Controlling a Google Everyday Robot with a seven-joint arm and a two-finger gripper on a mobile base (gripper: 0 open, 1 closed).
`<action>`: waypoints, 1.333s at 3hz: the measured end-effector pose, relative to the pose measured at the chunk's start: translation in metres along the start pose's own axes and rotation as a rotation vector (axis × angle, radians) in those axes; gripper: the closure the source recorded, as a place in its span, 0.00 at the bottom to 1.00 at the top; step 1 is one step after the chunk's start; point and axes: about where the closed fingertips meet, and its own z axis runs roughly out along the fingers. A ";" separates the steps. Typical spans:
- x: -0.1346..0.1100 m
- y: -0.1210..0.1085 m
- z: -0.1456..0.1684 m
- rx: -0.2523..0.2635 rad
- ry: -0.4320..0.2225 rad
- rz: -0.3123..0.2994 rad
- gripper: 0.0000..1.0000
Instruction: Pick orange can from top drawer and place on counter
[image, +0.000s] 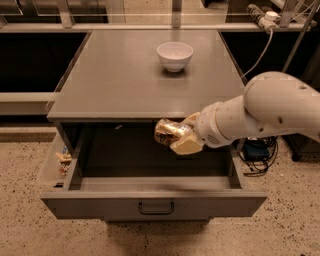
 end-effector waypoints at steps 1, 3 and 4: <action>-0.010 0.004 -0.042 0.046 0.010 -0.014 1.00; -0.037 -0.037 -0.052 0.050 -0.005 -0.051 1.00; -0.051 -0.066 -0.022 0.019 -0.026 -0.062 1.00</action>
Offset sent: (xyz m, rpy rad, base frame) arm -0.0085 -0.0314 0.0924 -0.0356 -0.1048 -0.0171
